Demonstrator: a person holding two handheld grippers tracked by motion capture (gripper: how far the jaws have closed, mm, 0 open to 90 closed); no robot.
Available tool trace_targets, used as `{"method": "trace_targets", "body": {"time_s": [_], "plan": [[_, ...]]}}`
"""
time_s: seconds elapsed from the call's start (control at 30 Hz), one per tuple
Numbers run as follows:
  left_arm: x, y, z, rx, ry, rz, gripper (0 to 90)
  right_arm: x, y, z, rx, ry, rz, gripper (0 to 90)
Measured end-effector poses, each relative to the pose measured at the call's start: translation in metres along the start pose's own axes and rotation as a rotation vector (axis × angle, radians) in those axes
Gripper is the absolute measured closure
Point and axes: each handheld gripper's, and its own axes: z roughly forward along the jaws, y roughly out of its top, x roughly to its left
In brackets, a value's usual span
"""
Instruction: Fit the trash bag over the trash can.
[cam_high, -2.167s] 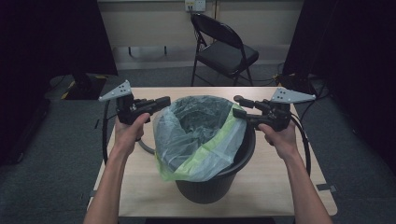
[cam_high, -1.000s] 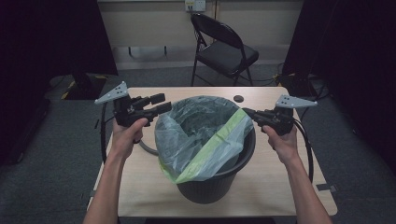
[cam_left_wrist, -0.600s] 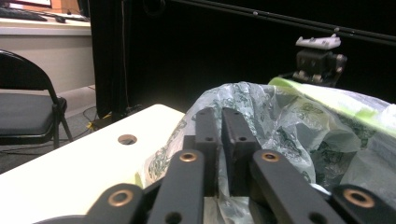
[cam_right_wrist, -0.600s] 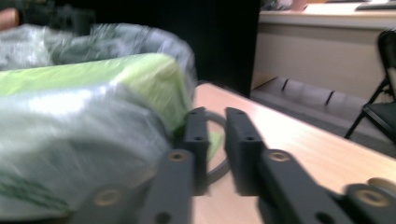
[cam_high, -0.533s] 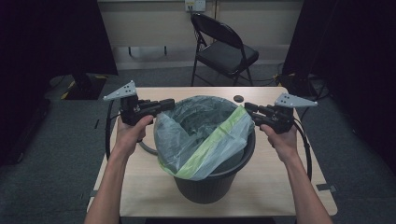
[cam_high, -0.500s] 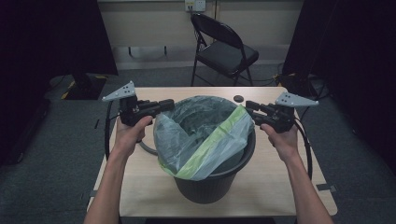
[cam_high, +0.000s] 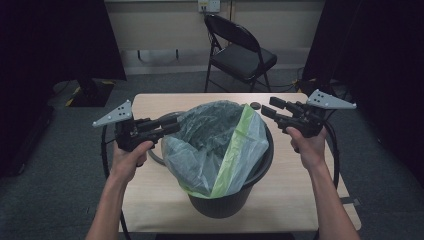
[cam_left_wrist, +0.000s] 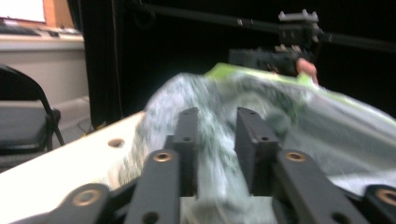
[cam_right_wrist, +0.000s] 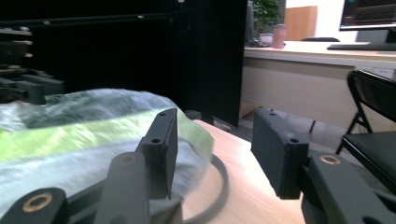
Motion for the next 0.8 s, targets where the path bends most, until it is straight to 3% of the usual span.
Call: {"method": "trace_targets", "body": {"time_s": [0.13, 0.3, 0.4, 0.6, 0.7, 0.8], "plan": [[0.012, 0.010, 0.015, -0.019, 0.026, -0.026, 60.9, 0.007, 0.007, 0.007, 0.007, 0.042, -0.019, 49.6], [0.021, 0.001, 0.041, 0.064, 0.052, -0.051, 55.8, 0.014, 0.004, 0.016, 0.076, 0.099, -0.039, 47.4], [0.020, -0.007, 0.037, 0.072, 0.048, -0.050, 58.9, 0.015, 0.001, 0.019, 0.120, 0.105, -0.062, 49.3], [0.008, -0.011, 0.018, 0.056, 0.053, -0.035, 55.6, 0.011, -0.001, 0.023, 0.164, 0.117, -0.053, 52.2], [0.003, -0.012, 0.007, 0.054, 0.043, -0.048, 55.6, 0.011, -0.003, 0.026, 0.179, 0.104, -0.069, 63.9], [0.000, -0.014, -0.001, 0.047, 0.018, -0.056, 55.0, 0.009, -0.002, 0.027, 0.149, 0.091, -0.063, 77.1]]}}
